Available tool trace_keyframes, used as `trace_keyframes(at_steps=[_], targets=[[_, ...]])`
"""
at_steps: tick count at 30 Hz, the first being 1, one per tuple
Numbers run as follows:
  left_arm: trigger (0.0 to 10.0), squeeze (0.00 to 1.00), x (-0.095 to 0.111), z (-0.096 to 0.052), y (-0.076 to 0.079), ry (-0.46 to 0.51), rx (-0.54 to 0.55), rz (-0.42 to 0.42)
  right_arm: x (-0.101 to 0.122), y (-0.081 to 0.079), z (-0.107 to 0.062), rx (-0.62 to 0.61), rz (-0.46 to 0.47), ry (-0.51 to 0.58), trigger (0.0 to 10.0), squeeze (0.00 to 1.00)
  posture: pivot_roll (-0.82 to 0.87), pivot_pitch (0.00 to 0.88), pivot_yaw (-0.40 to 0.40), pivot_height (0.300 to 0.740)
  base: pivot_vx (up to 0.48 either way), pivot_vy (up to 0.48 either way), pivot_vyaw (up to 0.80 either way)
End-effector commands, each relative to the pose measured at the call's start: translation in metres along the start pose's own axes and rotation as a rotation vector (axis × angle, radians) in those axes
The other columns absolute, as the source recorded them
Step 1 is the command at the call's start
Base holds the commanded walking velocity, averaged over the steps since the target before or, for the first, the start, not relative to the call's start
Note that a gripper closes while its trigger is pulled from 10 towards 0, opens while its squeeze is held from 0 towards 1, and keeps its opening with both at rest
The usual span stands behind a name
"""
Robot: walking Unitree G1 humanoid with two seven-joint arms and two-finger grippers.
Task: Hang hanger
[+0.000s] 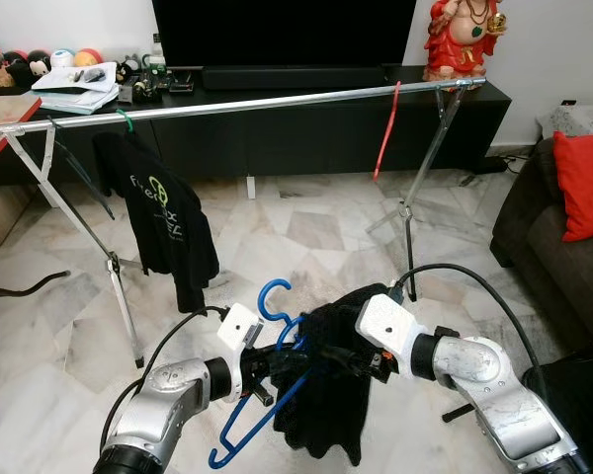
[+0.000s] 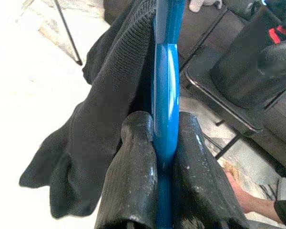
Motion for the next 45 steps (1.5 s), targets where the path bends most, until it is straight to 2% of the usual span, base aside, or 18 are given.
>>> trace_keyframes(at_steps=[1, 3, 4, 7, 8, 9, 10, 11, 14, 17, 20, 22, 23, 27, 31, 38, 41, 45], targets=[[10.0, 0.00, 0.016, 0.002, -0.003, 0.049, 0.011, 0.042, 0.004, 0.006, -0.001, -0.052, 0.017, 0.007, 10.0, 1.00, -0.08, 0.079, -0.032, 0.740, 0.000, 0.000, 0.00], [10.0, 0.00, 0.016, 0.003, -0.003, 0.055, 0.012, 0.040, 0.007, 0.005, 0.000, -0.051, 0.029, 0.018, 10.0, 1.00, -0.08, 0.078, -0.033, 0.740, 0.000, 0.000, 0.00], [10.0, 0.00, 0.018, 0.004, -0.002, 0.067, 0.010, 0.035, 0.014, -0.002, 0.001, -0.022, 0.041, 0.052, 10.0, 1.00, -0.08, 0.077, -0.033, 0.740, 0.000, 0.000, 0.00], [10.0, 0.00, 0.020, 0.005, -0.002, 0.080, 0.011, 0.026, 0.025, 0.001, -0.001, -0.047, 0.030, 0.109, 10.0, 1.00, -0.08, 0.077, -0.034, 0.740, 0.000, 0.000, 0.00], [10.0, 0.00, 0.021, 0.005, -0.002, 0.080, 0.007, 0.027, 0.030, 0.008, -0.003, -0.082, 0.045, 0.132, 10.0, 0.92, -0.08, 0.078, -0.035, 0.740, 0.000, 0.000, 0.00], [10.0, 0.00, 0.020, 0.003, -0.001, 0.075, -0.005, 0.033, 0.034, 0.027, -0.008, -0.167, 0.060, 0.154, 10.0, 0.60, -0.08, 0.079, -0.036, 0.740, 0.000, 0.000, 0.00], [10.0, 0.00, 0.020, 0.003, -0.001, 0.075, -0.005, 0.033, 0.034, 0.027, -0.008, -0.167, 0.060, 0.154, 10.0, 0.60, -0.08, 0.079, -0.036, 0.740, 0.000, 0.000, 0.00], [10.0, 0.00, 0.018, 0.002, -0.001, 0.069, -0.012, 0.036, 0.034, 0.040, -0.012, -0.219, 0.051, 0.154, 10.0, 0.00, -0.09, 0.081, -0.037, 0.740, 0.000, 0.000, 0.00], [10.0, 0.00, 0.012, 0.000, 0.002, 0.031, -0.043, 0.055, 0.031, 0.062, -0.023, -0.258, -0.011, 0.145, 10.0, 0.00, -0.09, 0.083, -0.035, 0.740, 0.000, 0.000, 0.00], [10.0, 0.00, 0.009, -0.002, 0.005, 0.017, -0.068, 0.061, 0.033, 0.061, -0.026, -0.209, -0.034, 0.156, 10.0, 0.00, -0.09, 0.084, -0.035, 0.740, 0.000, 0.000, 0.00], [10.0, 0.00, 0.007, -0.003, 0.009, -0.002, -0.096, 0.072, 0.031, 0.057, -0.028, -0.130, -0.100, 0.149, 10.0, 0.00, -0.09, 0.086, -0.036, 0.740, 0.000, 0.000, 0.00], [10.0, 0.00, 0.006, -0.004, 0.011, -0.016, -0.121, 0.101, 0.027, 0.048, -0.029, -0.013, -0.102, 0.149, 10.0, 0.00, -0.09, 0.087, -0.038, 0.740, 0.000, 0.000, 0.00], [10.0, 0.00, 0.006, -0.005, 0.012, -0.026, -0.138, 0.114, 0.020, 0.039, -0.031, 0.080, -0.110, 0.139, 10.0, 0.00, -0.09, 0.086, -0.039, 0.740, 0.000, 0.000, 0.00], [10.0, 0.00, 0.001, -0.006, 0.018, -0.082, -0.200, 0.151, -0.006, 0.028, -0.036, 0.232, -0.108, 0.065, 10.0, 0.00, -0.07, 0.087, -0.043, 0.740, 0.000, 0.000, 0.00], [10.0, 0.00, -0.001, -0.006, 0.022, -0.117, -0.245, 0.193, -0.014, 0.035, -0.038, 0.269, -0.161, 0.022, 10.0, 0.00, -0.08, 0.084, -0.045, 0.740, 0.000, 0.000, 0.00], [10.0, 0.00, 0.002, -0.005, 0.028, -0.141, -0.307, 0.281, 0.000, 0.039, -0.030, 0.301, -0.262, 0.074, 10.0, 0.00, -0.08, 0.084, -0.048, 0.740, 0.000, 0.000, 0.00], [10.0, 0.00, 0.003, -0.005, 0.031, -0.151, -0.339, 0.313, 0.004, 0.025, -0.026, 0.403, -0.295, 0.119, 10.0, 0.00, -0.07, 0.084, -0.052, 0.740, 0.000, 0.000, 0.00], [10.0, 0.00, 0.007, -0.005, 0.031, -0.145, -0.352, 0.331, -0.003, 0.009, -0.025, 0.517, -0.302, 0.115, 10.0, 0.00, -0.06, 0.083, -0.054, 0.740, 0.000, 0.000, 0.00]])
Point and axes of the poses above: a point about 5 cm out from each wrist's last joint towards the gripper, its own z axis pointing out of the wrist towards the gripper, its own x axis along the axis of the wrist's last joint, y = z × x, the point moved 6 cm from there along z, pointing out of the wrist towards the gripper, and after that the axes turned 1 degree about z, right-handed, at the moved point
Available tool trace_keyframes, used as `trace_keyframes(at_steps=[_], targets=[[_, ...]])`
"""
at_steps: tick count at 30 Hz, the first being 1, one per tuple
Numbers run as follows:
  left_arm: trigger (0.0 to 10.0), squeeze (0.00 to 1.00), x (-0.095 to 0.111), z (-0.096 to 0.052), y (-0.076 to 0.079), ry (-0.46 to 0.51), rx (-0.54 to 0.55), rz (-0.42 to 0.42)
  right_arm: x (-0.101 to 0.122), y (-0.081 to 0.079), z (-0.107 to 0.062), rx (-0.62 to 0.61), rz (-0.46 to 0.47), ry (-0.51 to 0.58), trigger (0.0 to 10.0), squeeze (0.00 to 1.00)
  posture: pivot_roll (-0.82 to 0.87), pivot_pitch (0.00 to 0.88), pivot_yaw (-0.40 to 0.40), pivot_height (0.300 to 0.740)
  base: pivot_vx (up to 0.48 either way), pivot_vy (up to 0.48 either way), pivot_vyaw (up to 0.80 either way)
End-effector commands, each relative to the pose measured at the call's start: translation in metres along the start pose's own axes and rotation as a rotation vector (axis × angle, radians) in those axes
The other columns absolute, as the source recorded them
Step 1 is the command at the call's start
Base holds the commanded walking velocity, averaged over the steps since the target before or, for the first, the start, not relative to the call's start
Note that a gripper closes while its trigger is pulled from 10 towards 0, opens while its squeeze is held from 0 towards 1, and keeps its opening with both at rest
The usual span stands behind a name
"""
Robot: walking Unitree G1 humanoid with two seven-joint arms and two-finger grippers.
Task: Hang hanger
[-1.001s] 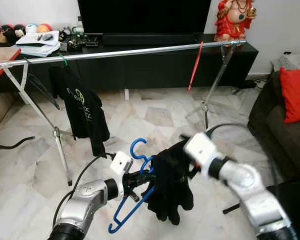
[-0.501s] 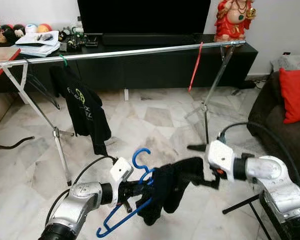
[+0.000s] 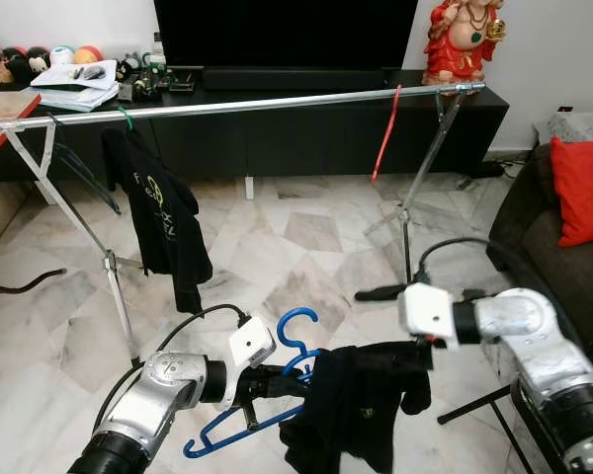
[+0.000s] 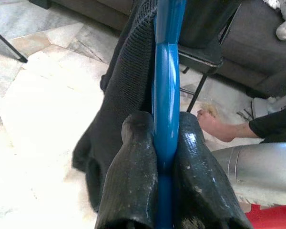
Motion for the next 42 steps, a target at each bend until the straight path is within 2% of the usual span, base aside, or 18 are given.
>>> trace_keyframes(at_steps=[1, 8, 15, 26, 35, 36, 37, 39, 40, 42], targets=[[10.0, 0.00, 0.016, 0.000, 0.000, 0.024, -0.028, 0.073, -0.007, -0.008, 0.003, 0.069, 0.009, -0.018, 10.0, 0.00, -0.06, 0.082, -0.055, 0.740, 0.000, 0.000, 0.00], [10.0, 0.00, 0.017, 0.002, 0.002, 0.027, -0.040, 0.079, -0.020, -0.011, 0.007, 0.089, -0.007, -0.073, 10.0, 0.00, -0.05, 0.081, -0.058, 0.740, 0.000, 0.000, 0.00], [10.0, 0.00, 0.017, 0.003, 0.003, 0.026, -0.049, 0.085, -0.023, 0.002, 0.015, 0.002, 0.019, -0.065, 10.0, 0.00, -0.04, 0.080, -0.060, 0.740, 0.000, 0.000, 0.00], [10.0, 0.00, 0.018, 0.005, 0.005, 0.021, -0.066, 0.107, -0.029, -0.022, 0.028, 0.137, 0.134, -0.029, 10.0, 0.00, -0.03, 0.077, -0.061, 0.740, 0.000, 0.000, 0.00], [10.0, 0.00, 0.019, 0.007, 0.005, 0.025, -0.075, 0.115, -0.031, -0.022, 0.034, 0.131, 0.207, -0.007, 10.0, 0.00, -0.02, 0.064, -0.058, 0.740, 0.000, 0.000, 0.00], [10.0, 0.00, 0.019, 0.007, 0.005, 0.025, -0.075, 0.117, -0.031, -0.022, 0.035, 0.127, 0.216, -0.001, 5.0, 0.00, -0.02, 0.064, -0.058, 0.740, 0.000, 0.000, 0.00], [10.0, 0.00, 0.019, 0.007, 0.005, 0.024, -0.075, 0.118, -0.030, -0.021, 0.035, 0.121, 0.223, 0.006, 2.2, 0.00, -0.02, 0.062, -0.057, 0.740, 0.000, 0.000, 0.00], [10.0, 0.00, 0.019, 0.007, 0.005, 0.024, -0.075, 0.119, -0.029, -0.020, 0.035, 0.116, 0.228, 0.012, 2.2, 0.00, -0.02, 0.062, -0.057, 0.740, 0.000, 0.000, 0.00], [10.0, 0.00, 0.019, 0.007, 0.005, 0.023, -0.076, 0.119, -0.029, -0.019, 0.036, 0.112, 0.238, 0.017, 0.0, 0.00, -0.02, 0.062, -0.057, 0.740, 0.000, 0.000, 0.00], [10.0, 0.00, 0.019, 0.007, 0.006, 0.021, -0.079, 0.122, -0.028, -0.018, 0.036, 0.109, 0.256, 0.028, 0.0, 0.00, -0.02, 0.059, -0.054, 0.740, 0.000, 0.000, 0.00]])
Point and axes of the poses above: a point about 5 cm out from each wrist's last joint towards the gripper, its own z axis pointing out of the wrist towards the gripper, its own x axis along the axis of the wrist's last joint, y = z × x, the point moved 6 cm from there along z, pointing out of the wrist towards the gripper, and after that the axes turned 1 degree about z, right-handed, at the moved point
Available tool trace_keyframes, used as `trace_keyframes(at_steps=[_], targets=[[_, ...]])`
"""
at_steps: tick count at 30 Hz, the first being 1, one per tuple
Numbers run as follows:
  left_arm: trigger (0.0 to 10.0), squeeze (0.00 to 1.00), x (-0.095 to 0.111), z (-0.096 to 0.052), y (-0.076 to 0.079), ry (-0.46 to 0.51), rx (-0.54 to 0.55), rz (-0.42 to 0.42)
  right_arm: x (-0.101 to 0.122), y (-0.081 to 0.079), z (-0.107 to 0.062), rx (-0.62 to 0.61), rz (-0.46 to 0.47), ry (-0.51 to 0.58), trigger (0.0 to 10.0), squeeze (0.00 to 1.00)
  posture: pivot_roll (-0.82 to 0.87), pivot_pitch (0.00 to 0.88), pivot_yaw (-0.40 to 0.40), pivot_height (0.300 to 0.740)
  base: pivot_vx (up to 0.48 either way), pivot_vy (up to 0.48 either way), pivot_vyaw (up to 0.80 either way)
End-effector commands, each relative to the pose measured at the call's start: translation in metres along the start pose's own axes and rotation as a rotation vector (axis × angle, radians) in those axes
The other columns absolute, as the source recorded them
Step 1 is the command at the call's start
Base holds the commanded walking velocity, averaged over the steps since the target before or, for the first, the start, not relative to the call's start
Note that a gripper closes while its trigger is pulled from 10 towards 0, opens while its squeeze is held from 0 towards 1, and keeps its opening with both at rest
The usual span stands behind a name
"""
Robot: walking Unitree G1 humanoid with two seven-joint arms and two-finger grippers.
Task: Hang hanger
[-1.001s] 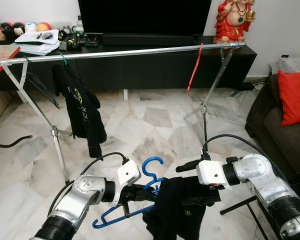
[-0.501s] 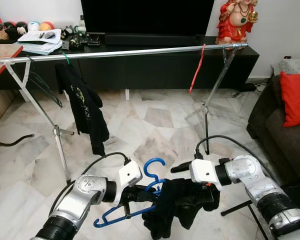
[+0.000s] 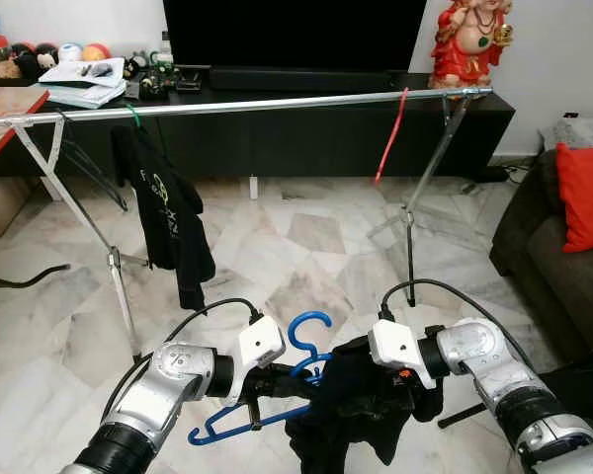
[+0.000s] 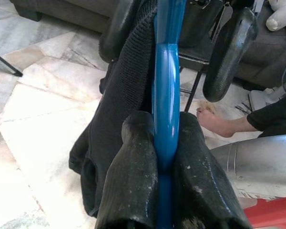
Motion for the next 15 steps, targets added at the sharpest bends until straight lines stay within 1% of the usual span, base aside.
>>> trace_keyframes(at_steps=[1, 9, 12, 15], targets=[[10.0, 0.00, 0.010, 0.001, 0.000, 0.017, -0.021, 0.047, 0.005, 0.004, -0.002, -0.010, 0.011, 0.028, 0.0, 0.00, -0.02, 0.059, -0.054, 0.740, 0.000, 0.000, 0.00], [10.0, 0.00, 0.008, 0.002, 0.000, 0.015, -0.026, 0.053, -0.001, 0.004, -0.001, -0.024, 0.026, 0.004, 0.0, 0.00, -0.02, 0.053, -0.054, 0.740, 0.000, 0.000, 0.00], [10.0, 0.00, 0.008, 0.002, 0.000, 0.010, -0.030, 0.063, -0.004, -0.001, 0.001, 0.000, 0.039, 0.006, 0.0, 0.00, -0.02, 0.050, -0.053, 0.740, 0.000, 0.000, 0.00], [10.0, 0.00, 0.008, 0.002, 0.000, 0.010, -0.030, 0.070, -0.008, -0.002, 0.003, -0.011, 0.040, -0.017, 0.0, 0.00, -0.02, 0.049, -0.051, 0.740, 0.000, 0.000, 0.00]])
Point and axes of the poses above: a point about 5 cm out from each wrist's last joint towards the gripper, its own z axis pointing out of the wrist towards the gripper, its own x axis along the axis of the wrist's last joint, y = z × x, the point moved 6 cm from there along z, pointing out of the wrist towards the gripper, and after that the axes turned 1 degree about z, right-handed, at the moved point
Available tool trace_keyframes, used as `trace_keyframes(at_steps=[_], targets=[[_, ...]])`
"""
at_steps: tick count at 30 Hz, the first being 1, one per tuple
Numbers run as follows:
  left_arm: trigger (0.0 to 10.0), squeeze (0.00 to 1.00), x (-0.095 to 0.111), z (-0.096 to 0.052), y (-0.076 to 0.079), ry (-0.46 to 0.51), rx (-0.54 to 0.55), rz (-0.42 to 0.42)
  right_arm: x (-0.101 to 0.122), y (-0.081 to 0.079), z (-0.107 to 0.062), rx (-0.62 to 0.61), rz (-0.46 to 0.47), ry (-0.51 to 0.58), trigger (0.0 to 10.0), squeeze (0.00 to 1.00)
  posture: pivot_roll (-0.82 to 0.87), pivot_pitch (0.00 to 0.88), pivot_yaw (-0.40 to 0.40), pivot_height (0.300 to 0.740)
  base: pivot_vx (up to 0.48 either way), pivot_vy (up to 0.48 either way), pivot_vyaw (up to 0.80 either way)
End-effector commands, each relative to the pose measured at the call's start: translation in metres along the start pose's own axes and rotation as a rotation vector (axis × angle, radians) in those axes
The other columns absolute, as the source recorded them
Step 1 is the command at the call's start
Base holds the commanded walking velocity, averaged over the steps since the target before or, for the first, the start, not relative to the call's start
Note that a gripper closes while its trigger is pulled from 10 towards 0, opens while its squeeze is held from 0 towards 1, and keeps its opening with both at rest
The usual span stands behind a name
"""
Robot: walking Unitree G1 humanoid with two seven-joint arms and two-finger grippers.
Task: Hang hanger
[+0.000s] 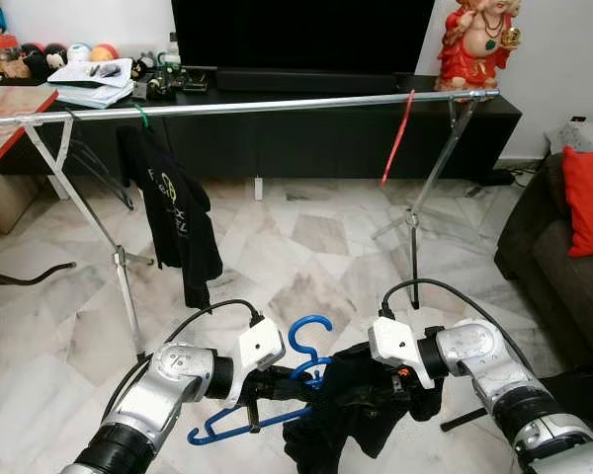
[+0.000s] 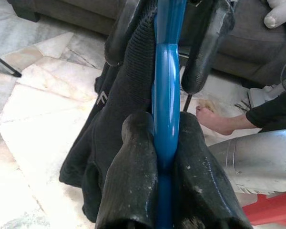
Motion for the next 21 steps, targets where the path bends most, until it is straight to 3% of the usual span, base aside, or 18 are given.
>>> trace_keyframes(at_steps=[1, 16, 17, 18, 21], targets=[[10.0, 0.00, 0.013, 0.002, -0.002, 0.016, -0.011, 0.068, -0.005, -0.002, 0.001, 0.006, 0.015, -0.014, 0.0, 0.00, -0.02, 0.049, -0.051, 0.740, 0.000, 0.000, 0.00], [10.0, 0.00, 0.020, 0.003, -0.009, 0.014, -0.005, 0.120, -0.013, -0.006, 0.000, 0.019, 0.047, -0.051, 0.0, 0.00, -0.02, 0.059, -0.055, 0.740, 0.000, 0.000, 0.00], [10.0, 0.00, 0.020, 0.003, -0.009, 0.014, -0.007, 0.124, -0.015, -0.005, 0.000, 0.008, 0.045, -0.063, 6.7, 0.00, -0.02, 0.061, -0.056, 0.740, 0.000, 0.000, 0.00], [10.0, 0.00, 0.021, 0.004, -0.009, 0.013, -0.008, 0.127, -0.019, -0.004, 0.001, -0.006, 0.047, -0.084, 10.0, 0.00, -0.02, 0.061, -0.056, 0.740, 0.000, 0.000, 0.00], [10.0, 0.00, 0.021, 0.004, -0.009, 0.014, -0.010, 0.131, -0.022, -0.005, 0.001, -0.005, 0.073, -0.098, 10.0, 0.00, -0.02, 0.065, -0.057, 0.740, 0.000, 0.000, 0.00]])
Point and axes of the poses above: a point about 5 cm out from each wrist's last joint towards the gripper, its own z axis pointing out of the wrist towards the gripper, its own x axis along the axis of the wrist's last joint, y = z × x, the point moved 6 cm from there along z, pointing out of the wrist towards the gripper, and after that the axes turned 1 degree about z, right-handed, at the moved point
